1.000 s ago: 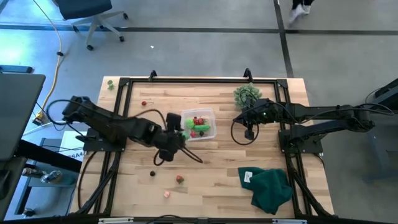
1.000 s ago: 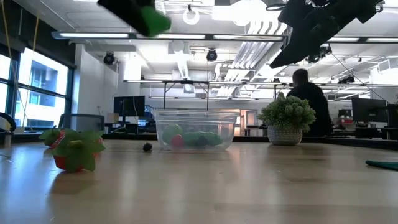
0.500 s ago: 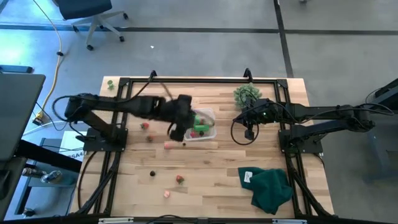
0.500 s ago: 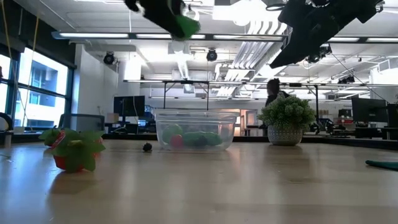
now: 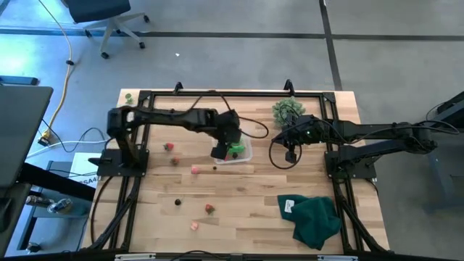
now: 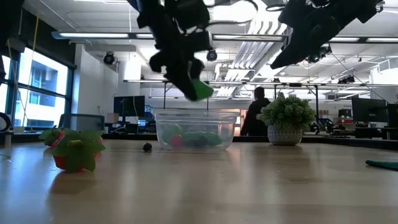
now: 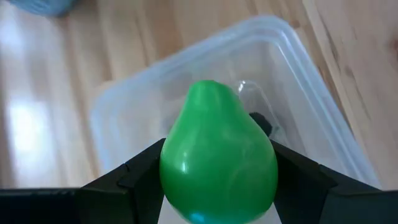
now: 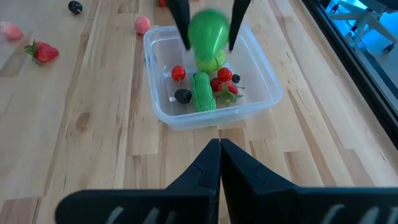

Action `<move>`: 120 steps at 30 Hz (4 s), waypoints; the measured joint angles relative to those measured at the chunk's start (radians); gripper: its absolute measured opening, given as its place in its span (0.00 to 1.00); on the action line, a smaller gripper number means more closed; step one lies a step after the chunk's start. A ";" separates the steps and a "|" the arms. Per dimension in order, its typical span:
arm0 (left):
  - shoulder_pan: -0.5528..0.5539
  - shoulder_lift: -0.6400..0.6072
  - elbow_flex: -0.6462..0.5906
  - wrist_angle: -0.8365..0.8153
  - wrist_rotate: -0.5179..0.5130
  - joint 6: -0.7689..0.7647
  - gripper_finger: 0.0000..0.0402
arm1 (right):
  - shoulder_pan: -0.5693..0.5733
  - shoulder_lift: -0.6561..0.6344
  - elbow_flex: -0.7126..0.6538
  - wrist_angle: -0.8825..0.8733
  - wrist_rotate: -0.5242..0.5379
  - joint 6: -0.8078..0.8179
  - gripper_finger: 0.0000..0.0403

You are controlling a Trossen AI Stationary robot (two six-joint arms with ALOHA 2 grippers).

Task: Pick and placing Produce into tupperware
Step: Put the pear into the transparent bin, then put the red cherry into the transparent bin

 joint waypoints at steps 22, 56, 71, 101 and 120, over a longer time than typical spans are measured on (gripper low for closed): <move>-0.001 0.107 -0.002 -0.054 0.023 -0.008 0.57 | 0.000 0.000 0.000 0.000 0.000 0.000 0.00; -0.016 0.107 -0.024 -0.031 0.022 -0.051 0.68 | 0.000 0.000 0.000 0.000 0.000 0.000 0.00; -0.056 0.086 0.150 -0.239 -0.060 -0.044 0.68 | 0.000 0.000 0.000 0.000 0.000 0.000 0.00; 0.017 -0.353 0.002 -0.454 -0.270 -0.193 0.50 | 0.000 0.000 0.000 0.001 0.000 0.000 0.00; 0.802 -0.433 -0.246 -0.396 0.008 -0.089 0.46 | 0.000 0.000 0.000 0.000 0.000 0.000 0.00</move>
